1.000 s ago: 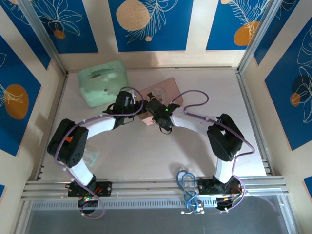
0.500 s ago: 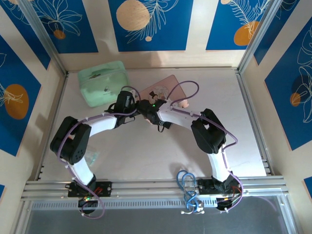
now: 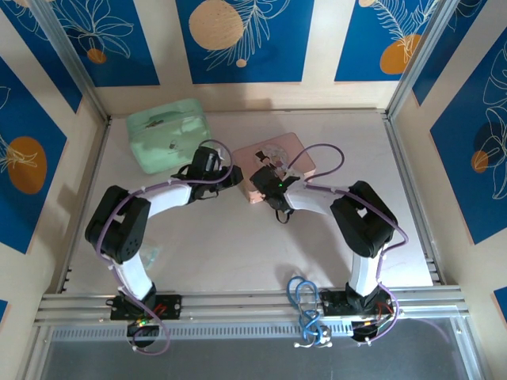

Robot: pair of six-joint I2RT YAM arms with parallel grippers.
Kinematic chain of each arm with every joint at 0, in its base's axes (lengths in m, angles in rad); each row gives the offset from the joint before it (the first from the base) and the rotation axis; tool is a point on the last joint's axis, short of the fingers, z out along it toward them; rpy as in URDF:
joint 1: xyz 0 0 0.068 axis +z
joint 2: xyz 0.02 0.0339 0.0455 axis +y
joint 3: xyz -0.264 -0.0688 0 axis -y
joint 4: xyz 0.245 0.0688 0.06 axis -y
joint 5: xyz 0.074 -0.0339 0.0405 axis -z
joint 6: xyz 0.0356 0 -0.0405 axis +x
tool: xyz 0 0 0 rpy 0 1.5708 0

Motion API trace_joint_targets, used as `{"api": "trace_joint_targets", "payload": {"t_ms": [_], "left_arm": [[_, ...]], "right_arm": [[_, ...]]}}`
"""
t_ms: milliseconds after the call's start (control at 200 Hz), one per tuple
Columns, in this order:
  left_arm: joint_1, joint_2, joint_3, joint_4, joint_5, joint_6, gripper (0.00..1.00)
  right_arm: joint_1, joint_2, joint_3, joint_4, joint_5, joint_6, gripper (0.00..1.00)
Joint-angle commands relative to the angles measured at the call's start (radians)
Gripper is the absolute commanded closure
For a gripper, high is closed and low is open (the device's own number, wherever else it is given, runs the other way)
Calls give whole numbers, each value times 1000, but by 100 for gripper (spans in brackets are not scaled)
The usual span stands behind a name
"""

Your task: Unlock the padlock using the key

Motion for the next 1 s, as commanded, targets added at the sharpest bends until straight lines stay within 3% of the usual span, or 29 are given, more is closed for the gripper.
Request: {"api": "trace_joint_targets", "payload": {"t_ms": [0,240,300,360,475,590,740,880,995], "left_arm": [[-5,-5,34,-129,-17,19,53],[-40,-200,-99,-76,-71,-59,53],[-53,-255,-147,-68,-87,-72,53],[-69,-305,-189,-63,-107,-75,53],[-152,-389,-262,-40,-190,-47,53],[-270,-415,-335,45,-270,-19,51],[-366,-326,-376,234,-312,-28,45],[-423,-128,-282,371,-291,38,37],[-478,-11,-139,313,-348,149,31]], "right_arm": [[7,7,-38,-13,-99,64,100],[-9,3,31,-49,-114,8,100],[9,-1,53,-104,-128,2,83],[30,-34,49,-149,-134,-3,59],[12,-135,8,-197,-225,-56,43],[-69,-268,-66,-154,-368,-181,41],[-231,-436,-212,105,-626,-414,39],[-474,-476,-293,253,-897,-453,41],[-571,-451,-290,256,-968,-467,45]]}}
